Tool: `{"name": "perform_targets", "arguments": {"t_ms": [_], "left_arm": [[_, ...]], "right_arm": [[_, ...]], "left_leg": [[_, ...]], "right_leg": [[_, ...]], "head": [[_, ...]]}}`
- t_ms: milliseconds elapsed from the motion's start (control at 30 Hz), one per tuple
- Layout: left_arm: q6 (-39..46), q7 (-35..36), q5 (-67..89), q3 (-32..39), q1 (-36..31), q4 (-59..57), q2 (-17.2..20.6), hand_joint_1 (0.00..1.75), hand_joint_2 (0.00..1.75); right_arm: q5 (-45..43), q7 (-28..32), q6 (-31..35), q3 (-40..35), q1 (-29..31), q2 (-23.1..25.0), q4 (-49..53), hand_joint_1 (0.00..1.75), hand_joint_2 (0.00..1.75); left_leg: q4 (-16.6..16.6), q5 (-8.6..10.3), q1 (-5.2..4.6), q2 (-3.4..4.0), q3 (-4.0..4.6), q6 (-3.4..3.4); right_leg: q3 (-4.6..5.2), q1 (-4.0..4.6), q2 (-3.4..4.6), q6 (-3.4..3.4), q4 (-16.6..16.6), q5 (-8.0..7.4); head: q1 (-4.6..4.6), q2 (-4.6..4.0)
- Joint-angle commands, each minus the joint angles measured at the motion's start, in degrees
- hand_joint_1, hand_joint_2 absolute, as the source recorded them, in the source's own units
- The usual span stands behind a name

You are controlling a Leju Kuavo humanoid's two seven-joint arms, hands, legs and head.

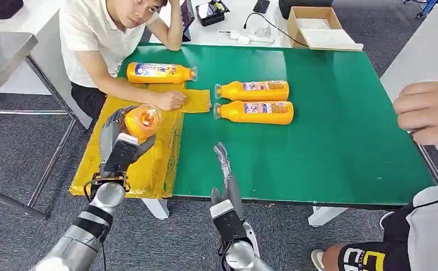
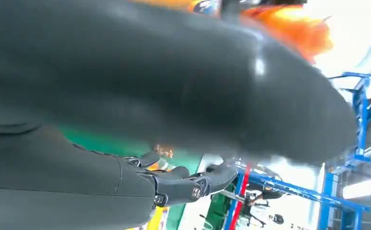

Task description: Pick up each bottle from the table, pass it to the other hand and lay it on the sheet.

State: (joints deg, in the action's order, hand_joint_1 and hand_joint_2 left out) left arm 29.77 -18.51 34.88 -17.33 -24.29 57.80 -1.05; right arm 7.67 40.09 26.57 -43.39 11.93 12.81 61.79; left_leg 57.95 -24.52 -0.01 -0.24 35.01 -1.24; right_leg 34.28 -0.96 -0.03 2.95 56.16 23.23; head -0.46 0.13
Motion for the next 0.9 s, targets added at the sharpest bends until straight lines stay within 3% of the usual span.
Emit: {"name": "perform_targets", "arguments": {"t_ms": [33,333,467,633,667,700,767,800,900], "left_arm": [[-1.8,7.7,18.1,-7.2,-17.8,-29.7,4.4,1.75,1.75],[-18.6,20.0,34.0,-17.0,-26.3,-40.4,3.1,1.75,1.75],[-27.4,21.5,35.4,-18.2,-27.2,-42.6,1.7,1.75,1.75],[-29.8,24.8,33.9,-16.2,-26.8,-42.2,0.1,1.75,1.75],[-30.0,24.6,33.3,-15.6,-26.5,-41.7,-0.3,1.48,1.75],[-30.7,23.4,32.0,-14.6,-26.1,-41.2,-0.7,0.84,1.75],[-32.0,19.6,29.9,-13.1,-25.5,-40.4,-0.7,0.09,1.75],[-31.6,16.0,26.9,-10.8,-24.5,-38.9,-0.7,0.00,1.75],[-34.8,5.8,15.0,-2.1,-21.6,-35.4,-1.6,0.00,1.75]], "right_arm": [[-0.6,-0.1,-3.1,-5.5,3.1,-0.3,-0.9,0.00,1.75],[-1.2,-0.1,-5.3,-6.7,4.1,-0.1,-1.7,0.00,1.75],[-1.0,-0.1,-6.0,-6.7,4.5,0.2,-2.9,0.00,1.75],[-0.8,-0.1,-5.9,-6.3,4.2,0.2,-3.6,0.00,1.75],[-0.9,-0.1,-5.8,-6.1,4.1,0.3,-3.7,0.00,1.75],[-1.0,-0.1,-5.7,-5.8,3.8,0.3,-3.6,0.00,1.75],[-1.3,-0.1,-6.0,-5.6,3.3,0.0,-3.2,0.00,1.75],[-1.4,-0.1,-5.6,-5.2,2.8,-0.1,-2.8,0.00,0.00],[-1.7,-0.1,-6.2,-5.1,2.3,-0.5,-2.5,0.00,0.00]], "left_leg": [[0.0,-0.04,0.08,0.00,-0.19,0.13],[0.1,-0.10,0.12,-0.10,-0.24,0.13],[0.0,-0.02,0.06,-0.05,-0.06,0.09],[0.0,-0.06,0.10,-0.07,-0.16,0.12],[0.0,0.00,0.04,-0.10,-0.03,0.08],[0.0,-0.03,0.08,-0.10,-0.11,0.10],[0.0,-0.03,0.06,-0.06,-0.11,0.09],[0.0,-0.01,0.05,-0.05,-0.07,0.08],[0.0,-0.04,0.06,-0.11,-0.18,0.09]], "right_leg": [[-0.21,0.09,-0.02,-0.14,0.0,0.06],[-0.33,0.12,-0.09,-0.15,0.1,0.13],[-0.13,0.06,-0.02,-0.08,0.0,0.03],[-0.23,0.10,-0.06,-0.12,0.0,0.08],[-0.10,0.04,-0.07,-0.06,0.0,0.03],[-0.19,0.08,-0.08,-0.09,0.0,0.06],[-0.17,0.06,-0.05,-0.08,0.0,0.05],[-0.12,0.05,-0.03,-0.06,0.0,0.02],[-0.25,0.06,-0.07,-0.09,0.0,0.07]], "head": [[0.00,0.00],[0.00,0.00],[-0.02,0.00],[0.00,0.00],[-0.02,0.00],[0.00,0.00],[0.00,0.00],[-0.02,0.00],[0.02,0.00]]}}
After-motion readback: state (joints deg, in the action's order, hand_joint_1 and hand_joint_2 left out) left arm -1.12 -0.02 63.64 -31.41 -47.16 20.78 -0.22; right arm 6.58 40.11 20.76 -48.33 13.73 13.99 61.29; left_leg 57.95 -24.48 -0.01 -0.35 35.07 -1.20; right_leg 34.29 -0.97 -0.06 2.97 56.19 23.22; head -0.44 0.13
